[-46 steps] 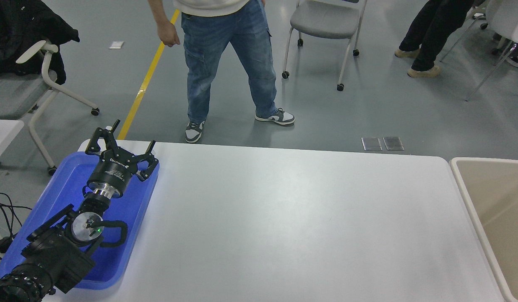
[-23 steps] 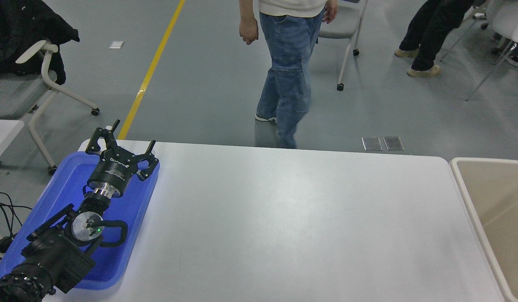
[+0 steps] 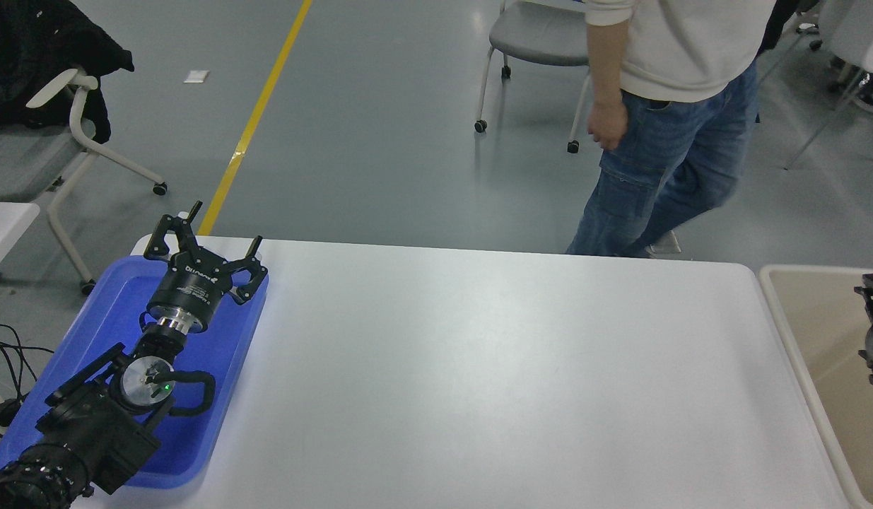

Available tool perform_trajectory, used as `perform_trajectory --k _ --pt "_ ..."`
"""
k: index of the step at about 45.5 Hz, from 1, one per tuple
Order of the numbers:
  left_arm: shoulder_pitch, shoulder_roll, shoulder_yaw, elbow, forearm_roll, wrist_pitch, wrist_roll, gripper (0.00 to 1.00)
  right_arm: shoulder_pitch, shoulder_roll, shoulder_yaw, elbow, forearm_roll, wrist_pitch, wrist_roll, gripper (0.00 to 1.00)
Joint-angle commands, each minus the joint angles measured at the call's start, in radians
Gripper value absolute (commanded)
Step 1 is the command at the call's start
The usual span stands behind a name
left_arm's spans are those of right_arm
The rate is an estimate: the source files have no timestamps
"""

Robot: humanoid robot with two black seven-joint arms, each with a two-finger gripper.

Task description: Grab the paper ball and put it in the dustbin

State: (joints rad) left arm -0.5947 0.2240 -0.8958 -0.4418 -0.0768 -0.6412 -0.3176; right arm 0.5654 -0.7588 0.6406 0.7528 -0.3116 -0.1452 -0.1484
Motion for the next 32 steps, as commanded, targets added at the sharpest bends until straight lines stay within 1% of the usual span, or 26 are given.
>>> perform_trajectory --k 1,4,10,12,14,17,26,32 --pt "0.001 0.000 0.000 0.000 0.000 0.000 0.000 1.00 -0.090 0.027 0.260 0.120 0.032 0.053 0.107 1.00" --pt "0.001 0.000 0.000 0.000 0.000 0.000 0.000 1.00 -0.142 0.073 0.315 0.132 0.077 0.076 0.234 1.00" --pt "0.001 0.000 0.000 0.000 0.000 0.000 0.000 1.00 -0.193 0.147 0.335 0.154 0.103 0.118 0.554 1.00" --pt "0.001 0.000 0.000 0.000 0.000 0.000 0.000 1.00 -0.211 0.185 0.329 0.154 0.103 0.130 0.637 1.00" --pt "0.001 0.000 0.000 0.000 0.000 0.000 0.000 1.00 -0.228 0.225 0.327 0.154 0.101 0.141 0.699 1.00" --pt "0.001 0.000 0.000 0.000 0.000 0.000 0.000 1.00 -0.245 0.289 0.329 0.152 0.103 0.159 0.754 1.00" --pt "0.001 0.000 0.000 0.000 0.000 0.000 0.000 1.00 -0.242 0.407 0.343 0.155 0.101 0.145 0.751 1.00" --pt "0.001 0.000 0.000 0.000 0.000 0.000 0.000 1.00 -0.248 0.438 0.346 0.217 0.101 0.121 0.748 1.00"
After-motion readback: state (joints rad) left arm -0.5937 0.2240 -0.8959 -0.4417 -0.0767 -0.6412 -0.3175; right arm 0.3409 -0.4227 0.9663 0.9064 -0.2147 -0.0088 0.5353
